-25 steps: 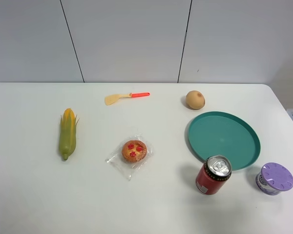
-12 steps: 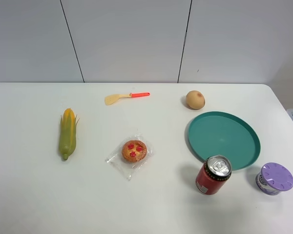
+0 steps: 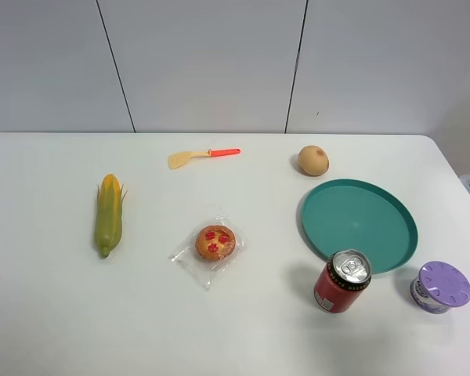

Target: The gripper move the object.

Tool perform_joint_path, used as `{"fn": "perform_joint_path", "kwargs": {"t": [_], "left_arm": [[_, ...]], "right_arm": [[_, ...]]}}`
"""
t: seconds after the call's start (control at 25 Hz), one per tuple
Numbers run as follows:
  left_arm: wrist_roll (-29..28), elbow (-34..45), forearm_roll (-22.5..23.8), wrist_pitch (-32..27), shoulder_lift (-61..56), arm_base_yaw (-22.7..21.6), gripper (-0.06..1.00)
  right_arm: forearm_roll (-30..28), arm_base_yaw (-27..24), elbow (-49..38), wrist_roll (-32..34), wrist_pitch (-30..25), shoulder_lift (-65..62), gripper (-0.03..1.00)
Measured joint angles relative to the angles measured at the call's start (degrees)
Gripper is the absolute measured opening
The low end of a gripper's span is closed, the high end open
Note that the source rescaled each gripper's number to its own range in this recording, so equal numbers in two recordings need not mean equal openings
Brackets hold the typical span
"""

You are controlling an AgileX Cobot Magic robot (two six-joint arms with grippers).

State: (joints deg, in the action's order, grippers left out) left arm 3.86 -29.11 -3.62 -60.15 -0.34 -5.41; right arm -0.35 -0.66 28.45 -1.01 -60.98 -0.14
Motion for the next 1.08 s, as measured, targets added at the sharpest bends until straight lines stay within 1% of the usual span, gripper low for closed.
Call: {"fn": "perform_joint_path", "kwargs": {"t": [1.08], "left_arm": [[-0.1,0.0,0.0,0.0,0.0,0.0,1.0]], "right_arm": [[0.0,0.0,0.0,0.0,0.0,0.0,1.0]]}}
